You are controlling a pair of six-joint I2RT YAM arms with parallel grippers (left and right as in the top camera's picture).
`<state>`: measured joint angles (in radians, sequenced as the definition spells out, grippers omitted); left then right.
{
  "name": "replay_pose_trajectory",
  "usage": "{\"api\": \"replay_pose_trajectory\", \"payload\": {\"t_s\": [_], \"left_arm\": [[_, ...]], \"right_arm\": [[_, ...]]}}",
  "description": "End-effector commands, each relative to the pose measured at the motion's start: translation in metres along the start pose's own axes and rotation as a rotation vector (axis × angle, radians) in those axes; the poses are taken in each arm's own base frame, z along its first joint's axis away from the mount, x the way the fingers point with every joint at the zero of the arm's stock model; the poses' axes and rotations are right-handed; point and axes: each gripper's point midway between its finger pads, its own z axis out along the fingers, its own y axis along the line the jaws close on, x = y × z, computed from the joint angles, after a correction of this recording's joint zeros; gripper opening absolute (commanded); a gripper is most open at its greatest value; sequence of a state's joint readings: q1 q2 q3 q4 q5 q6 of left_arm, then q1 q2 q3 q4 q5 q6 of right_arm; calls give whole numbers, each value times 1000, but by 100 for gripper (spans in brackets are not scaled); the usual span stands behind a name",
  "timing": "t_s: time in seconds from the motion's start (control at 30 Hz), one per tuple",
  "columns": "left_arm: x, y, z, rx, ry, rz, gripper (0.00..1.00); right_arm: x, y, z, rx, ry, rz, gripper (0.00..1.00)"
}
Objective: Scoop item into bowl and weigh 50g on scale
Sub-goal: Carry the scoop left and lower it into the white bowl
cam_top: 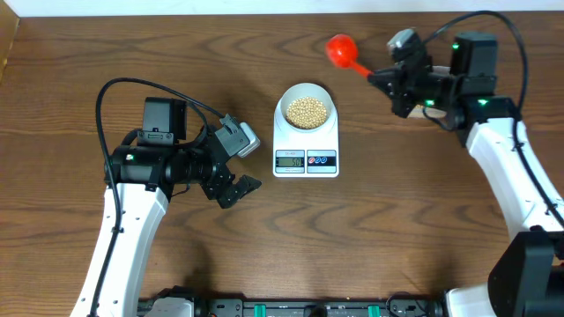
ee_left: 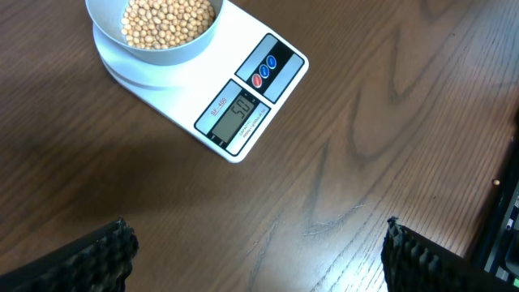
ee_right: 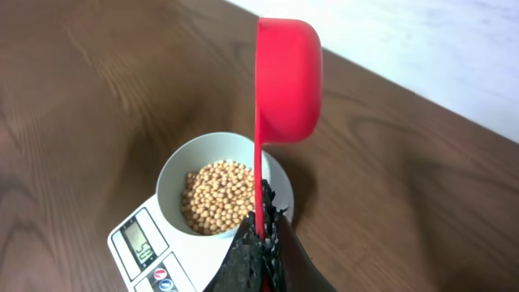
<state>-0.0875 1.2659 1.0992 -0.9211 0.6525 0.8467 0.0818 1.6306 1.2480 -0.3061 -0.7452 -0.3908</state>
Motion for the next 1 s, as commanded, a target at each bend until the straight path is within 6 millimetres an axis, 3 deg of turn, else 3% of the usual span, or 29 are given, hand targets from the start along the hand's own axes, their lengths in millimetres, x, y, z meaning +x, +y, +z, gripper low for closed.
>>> {"api": "replay_pose_trajectory", "payload": {"t_s": [0.0, 0.3, 0.47, 0.7, 0.97], "left_arm": [[-8, 1, -8, -16, -21, 30, 99], [-8, 1, -8, -16, -21, 30, 99], [-8, 1, -8, -16, -21, 30, 99], [-8, 2, -7, -17, -22, 31, 98], [-8, 2, -7, -17, -22, 30, 98]], "right_arm": [[19, 6, 23, 16, 85, -59, 1], [43, 31, 61, 27, 220, -220, 1], [55, 35, 70, 50, 290, -306, 1], [74, 48, 81, 1, 346, -293, 1], [77, 49, 80, -4, 358, -287, 1]]}}
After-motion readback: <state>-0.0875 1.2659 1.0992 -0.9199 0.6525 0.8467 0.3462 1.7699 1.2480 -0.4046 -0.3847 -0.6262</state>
